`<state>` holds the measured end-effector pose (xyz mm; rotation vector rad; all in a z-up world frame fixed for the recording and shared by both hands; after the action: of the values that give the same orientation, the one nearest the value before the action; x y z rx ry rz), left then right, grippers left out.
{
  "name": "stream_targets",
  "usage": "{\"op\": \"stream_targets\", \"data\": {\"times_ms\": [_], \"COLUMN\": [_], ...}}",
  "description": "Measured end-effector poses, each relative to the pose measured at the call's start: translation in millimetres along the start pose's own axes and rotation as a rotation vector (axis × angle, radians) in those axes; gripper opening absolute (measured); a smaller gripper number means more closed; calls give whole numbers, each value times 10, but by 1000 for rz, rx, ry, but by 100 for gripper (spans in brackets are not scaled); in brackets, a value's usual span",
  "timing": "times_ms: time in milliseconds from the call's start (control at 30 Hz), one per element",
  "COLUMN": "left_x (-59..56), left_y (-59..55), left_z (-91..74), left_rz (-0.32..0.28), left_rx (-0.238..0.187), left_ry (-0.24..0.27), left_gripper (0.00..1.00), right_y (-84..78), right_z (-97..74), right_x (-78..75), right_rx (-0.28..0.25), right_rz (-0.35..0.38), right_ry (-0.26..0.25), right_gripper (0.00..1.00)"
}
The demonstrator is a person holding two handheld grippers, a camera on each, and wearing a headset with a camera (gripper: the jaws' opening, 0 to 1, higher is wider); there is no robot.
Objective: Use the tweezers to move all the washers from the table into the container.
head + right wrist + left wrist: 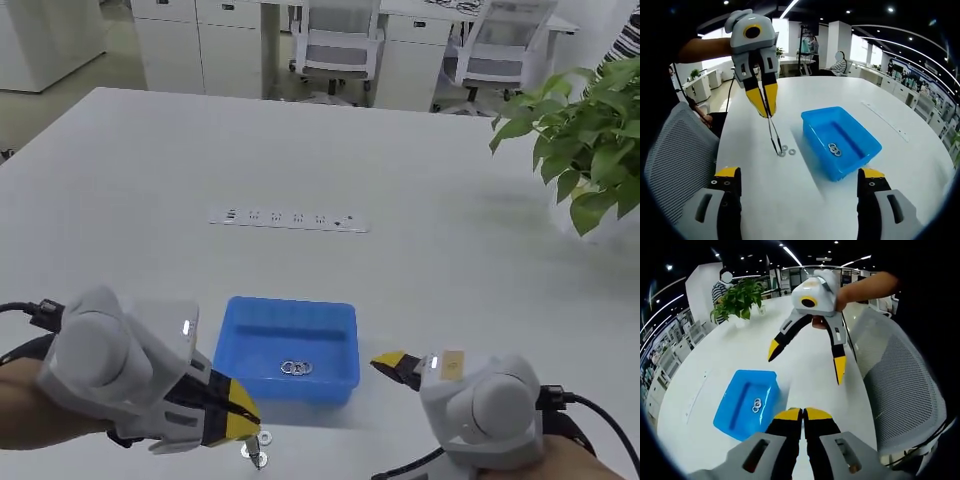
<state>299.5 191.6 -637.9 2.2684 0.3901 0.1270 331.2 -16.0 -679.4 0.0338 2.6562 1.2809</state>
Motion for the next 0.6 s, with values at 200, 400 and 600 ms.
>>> {"op": "stream_targets", "data": {"times_ms": [200, 400, 600], "left_x": [11, 29, 28], "left_y": [4, 33, 60], "left_z": [11, 35, 64], "left_rz": [10, 22, 28], "left_rx": [1, 4, 5], "left_ry": [-15, -27, -46], "left_gripper": [5, 5, 5], "right_y": [28, 96, 141], "right_z": [40, 123, 235], "right_x": [28, 58, 78], "right_rx": [-17, -40, -51], "right_rz": [-24, -56, -86], "right_ry": [27, 69, 111], "right_gripper": [92, 82, 69]}}
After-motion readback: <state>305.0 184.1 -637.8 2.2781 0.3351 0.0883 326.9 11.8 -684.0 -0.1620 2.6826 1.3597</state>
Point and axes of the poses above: the centre of the closed fingertips' face, and the gripper's own axes: z roughly forward along the fingers, x roughly to its left, y roughly out of its top, the point moved 10 cm from there along -z, roughly backward along the fingers, and after that the axes turned 9 degrees about -z, right-handed, at the moved point
